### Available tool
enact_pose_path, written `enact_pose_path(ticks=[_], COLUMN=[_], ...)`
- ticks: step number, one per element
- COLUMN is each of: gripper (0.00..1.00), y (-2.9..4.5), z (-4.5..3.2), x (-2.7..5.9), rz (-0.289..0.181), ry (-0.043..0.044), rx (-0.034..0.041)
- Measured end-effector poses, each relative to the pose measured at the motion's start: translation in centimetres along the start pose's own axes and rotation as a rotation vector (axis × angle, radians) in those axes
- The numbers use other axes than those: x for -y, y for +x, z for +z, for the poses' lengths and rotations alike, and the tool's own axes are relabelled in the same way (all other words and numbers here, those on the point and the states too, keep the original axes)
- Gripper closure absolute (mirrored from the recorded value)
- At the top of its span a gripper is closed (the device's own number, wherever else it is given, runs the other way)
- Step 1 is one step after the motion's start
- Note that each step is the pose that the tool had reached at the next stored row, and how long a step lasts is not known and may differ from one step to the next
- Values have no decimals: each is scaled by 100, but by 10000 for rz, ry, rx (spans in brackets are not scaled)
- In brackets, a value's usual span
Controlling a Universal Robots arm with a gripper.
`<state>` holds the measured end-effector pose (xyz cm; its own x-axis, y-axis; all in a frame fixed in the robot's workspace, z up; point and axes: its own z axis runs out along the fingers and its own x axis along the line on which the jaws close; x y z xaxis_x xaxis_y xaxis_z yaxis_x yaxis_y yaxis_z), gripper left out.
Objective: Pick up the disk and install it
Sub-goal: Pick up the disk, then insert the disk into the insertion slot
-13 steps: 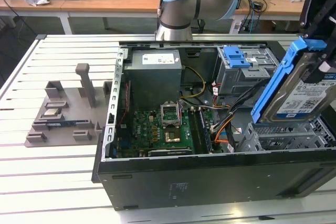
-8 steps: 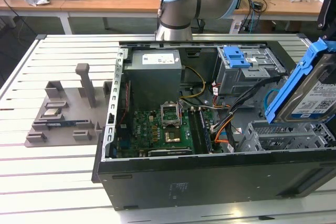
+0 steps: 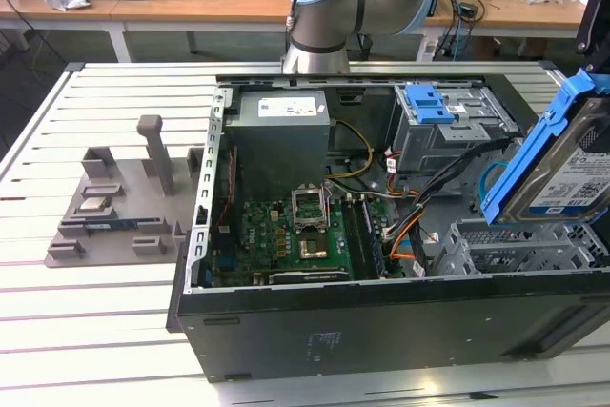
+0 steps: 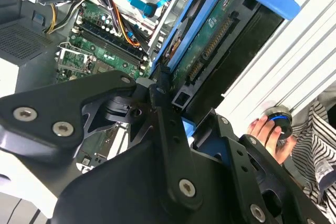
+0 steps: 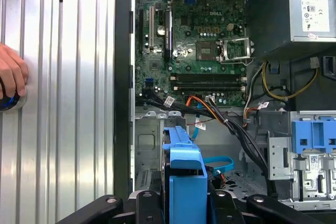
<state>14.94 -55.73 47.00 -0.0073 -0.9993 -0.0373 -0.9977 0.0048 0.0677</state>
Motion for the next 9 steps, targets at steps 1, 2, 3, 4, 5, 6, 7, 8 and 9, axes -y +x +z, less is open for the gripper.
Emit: enact_pose_path(ticks=[1, 2, 3, 4, 5, 6, 7, 8, 9], gripper=[63, 63, 63, 63, 63, 63, 63, 63, 63], y=[0, 0, 0, 0, 0, 0, 1, 0, 0], z=[0, 0, 0, 0, 0, 0, 1, 2, 5], x=[0, 0, 0, 0, 0, -1, -6, -28, -50], rz=[-1, 0, 0, 0, 0, -2, -1, -1, 0], ry=[0, 0, 1, 0, 0, 1, 1, 0, 0], rx=[0, 0, 0, 0, 0, 1, 1, 0, -1])
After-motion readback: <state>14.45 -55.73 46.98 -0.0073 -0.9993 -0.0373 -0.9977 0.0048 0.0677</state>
